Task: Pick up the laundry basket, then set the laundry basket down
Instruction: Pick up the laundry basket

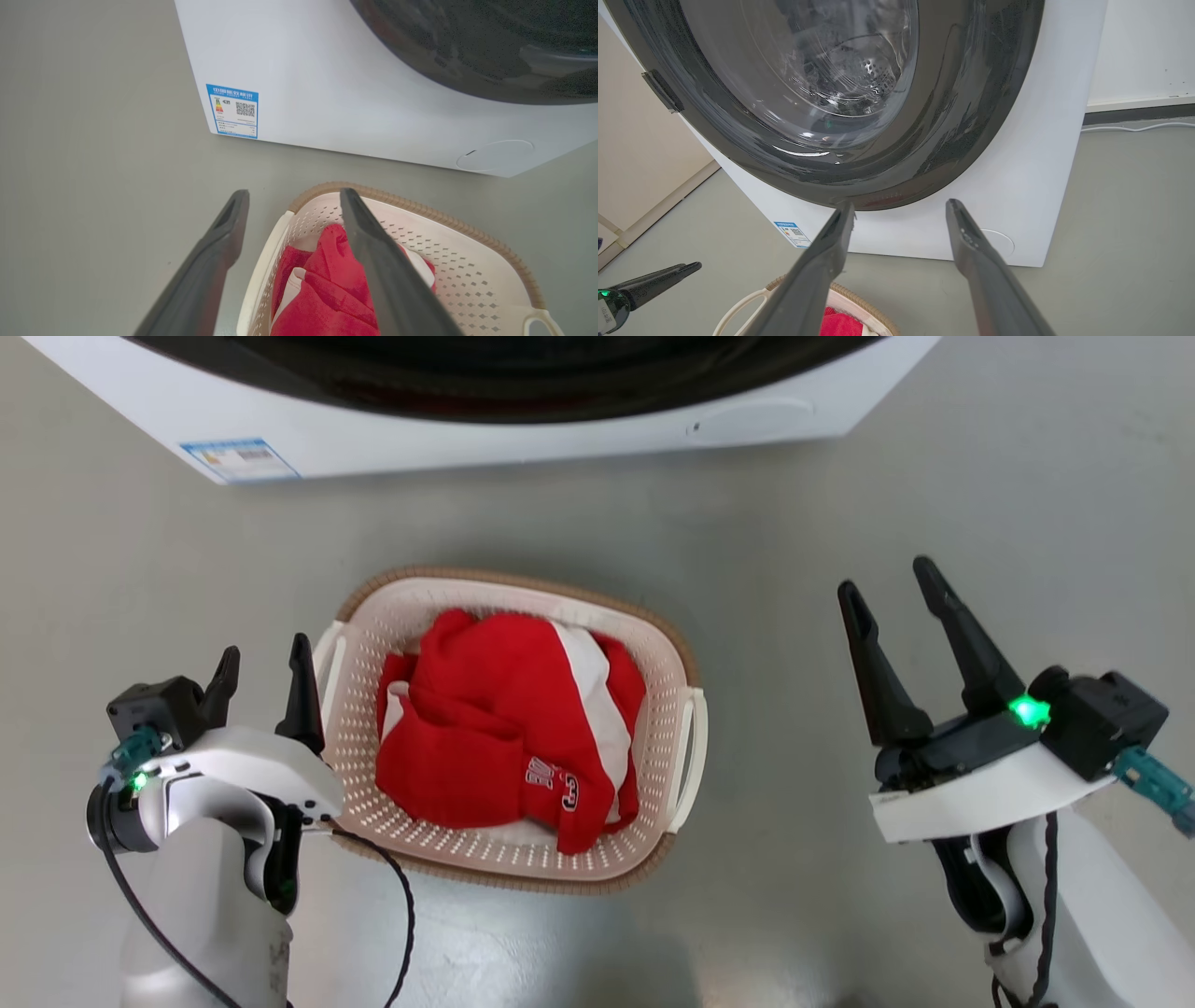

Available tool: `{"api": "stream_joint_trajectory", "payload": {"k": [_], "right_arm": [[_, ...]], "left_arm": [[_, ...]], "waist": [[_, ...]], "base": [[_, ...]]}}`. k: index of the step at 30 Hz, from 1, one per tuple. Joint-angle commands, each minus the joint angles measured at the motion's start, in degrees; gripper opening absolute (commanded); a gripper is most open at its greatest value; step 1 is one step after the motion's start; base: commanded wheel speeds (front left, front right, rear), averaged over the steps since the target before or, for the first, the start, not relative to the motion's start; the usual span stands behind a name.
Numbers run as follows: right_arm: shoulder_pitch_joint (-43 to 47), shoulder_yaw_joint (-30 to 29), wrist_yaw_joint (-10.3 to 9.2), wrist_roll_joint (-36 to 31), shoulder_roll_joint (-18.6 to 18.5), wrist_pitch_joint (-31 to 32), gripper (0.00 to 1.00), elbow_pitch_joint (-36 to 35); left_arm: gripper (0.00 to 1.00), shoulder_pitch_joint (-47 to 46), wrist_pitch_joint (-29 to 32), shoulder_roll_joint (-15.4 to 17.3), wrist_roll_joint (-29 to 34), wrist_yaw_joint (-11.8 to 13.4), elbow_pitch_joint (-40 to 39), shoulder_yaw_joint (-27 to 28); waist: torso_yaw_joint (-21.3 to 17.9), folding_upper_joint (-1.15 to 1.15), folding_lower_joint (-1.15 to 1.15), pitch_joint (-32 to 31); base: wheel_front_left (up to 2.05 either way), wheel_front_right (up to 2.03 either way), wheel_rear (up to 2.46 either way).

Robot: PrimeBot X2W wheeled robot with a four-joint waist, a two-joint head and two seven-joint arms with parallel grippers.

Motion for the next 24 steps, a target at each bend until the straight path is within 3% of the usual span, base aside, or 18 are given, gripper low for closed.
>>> {"api": "stream_joint_trajectory", "payload": {"k": [1, 24], "right_arm": [[-0.2, 1.2, 0.42, 0.7, -0.4, -0.8, 1.00, -1.5], [-4.8, 3.6, 0.42, 0.9, -1.1, -0.8, 1.00, -2.8]], "left_arm": [[1.00, -1.0, -0.3, 1.8, 0.3, -0.3, 0.3, 1.6], [1.00, -12.5, -0.3, 6.9, 4.7, -0.3, 18.9, -2.3]], "waist": [[-0.2, 0.00, 0.00, 1.8], [-3.3, 0.00, 0.00, 14.0]], "base": [[0.00, 0.00, 0.00], [0.00, 0.00, 0.00]]}}
